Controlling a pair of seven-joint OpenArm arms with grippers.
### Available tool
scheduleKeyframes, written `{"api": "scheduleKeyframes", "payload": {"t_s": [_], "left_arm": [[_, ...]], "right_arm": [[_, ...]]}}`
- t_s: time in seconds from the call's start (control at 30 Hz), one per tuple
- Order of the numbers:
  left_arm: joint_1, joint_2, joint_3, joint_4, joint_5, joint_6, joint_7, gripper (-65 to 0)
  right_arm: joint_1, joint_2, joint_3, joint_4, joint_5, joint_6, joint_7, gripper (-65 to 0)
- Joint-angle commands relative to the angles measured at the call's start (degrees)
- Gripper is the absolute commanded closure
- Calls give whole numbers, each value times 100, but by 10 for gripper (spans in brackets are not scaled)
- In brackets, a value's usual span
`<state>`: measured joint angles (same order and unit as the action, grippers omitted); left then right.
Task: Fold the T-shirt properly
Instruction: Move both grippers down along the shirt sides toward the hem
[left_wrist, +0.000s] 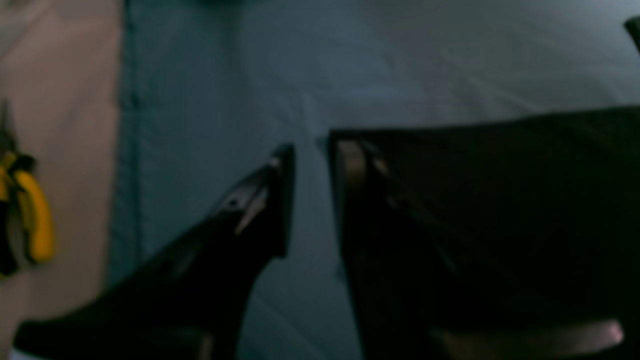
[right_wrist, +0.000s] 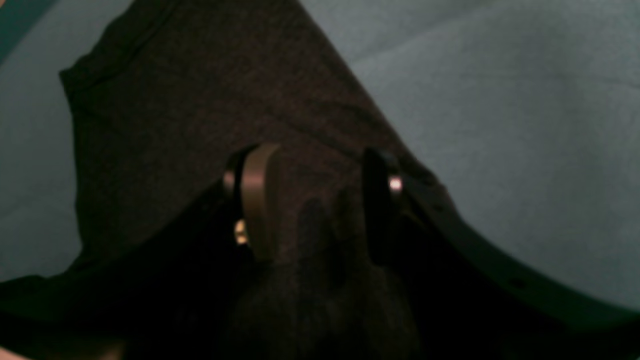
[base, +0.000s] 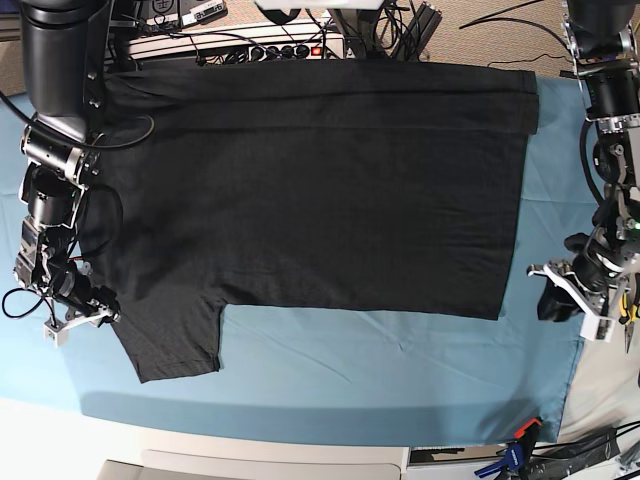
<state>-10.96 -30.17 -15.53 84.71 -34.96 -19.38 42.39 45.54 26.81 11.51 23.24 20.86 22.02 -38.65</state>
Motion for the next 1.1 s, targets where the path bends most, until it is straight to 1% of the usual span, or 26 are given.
{"api": "scheduleKeyframes", "payload": {"t_s": [0.0, 0.07, 0.2, 0.3, 0.4, 0.5, 0.57, 0.7, 0.87, 1.07], "left_arm": [[-125, -96, 35, 33, 13, 4, -129, -162], [-125, -96, 210, -42, 195, 17, -149, -162], [-127, -90, 592, -57, 389, 212, -175, -162], [-125, -7, 754, -59, 546, 352, -192, -162], [-153, 127, 752, -179, 542, 352, -256, -162], [-332, 208, 752, -575, 514, 350, -251, -162], [-533, 221, 752, -964, 367, 348, -256, -163], [-988, 240, 752, -1698, 258, 280, -234, -204], [-1257, 247, 752, -2020, 195, 282, -267, -209], [-1340, 304, 752, -2461, 195, 306, -431, -209]], "right_arm": [[219, 94, 7, 103, 55, 33, 153, -257], [221, 96, 7, 105, 55, 68, 155, -257], [219, 96, 7, 105, 57, 249, 155, -257], [208, 98, 7, 103, 55, 251, 157, -257], [208, 96, 7, 103, 55, 249, 149, -257], [208, 98, 7, 103, 50, 234, 146, -257], [208, 101, 7, 103, 50, 234, 155, -257], [208, 98, 7, 105, 50, 238, 197, -257], [208, 98, 7, 105, 44, 238, 293, -258], [208, 98, 7, 105, -431, 234, 743, -258]]}}
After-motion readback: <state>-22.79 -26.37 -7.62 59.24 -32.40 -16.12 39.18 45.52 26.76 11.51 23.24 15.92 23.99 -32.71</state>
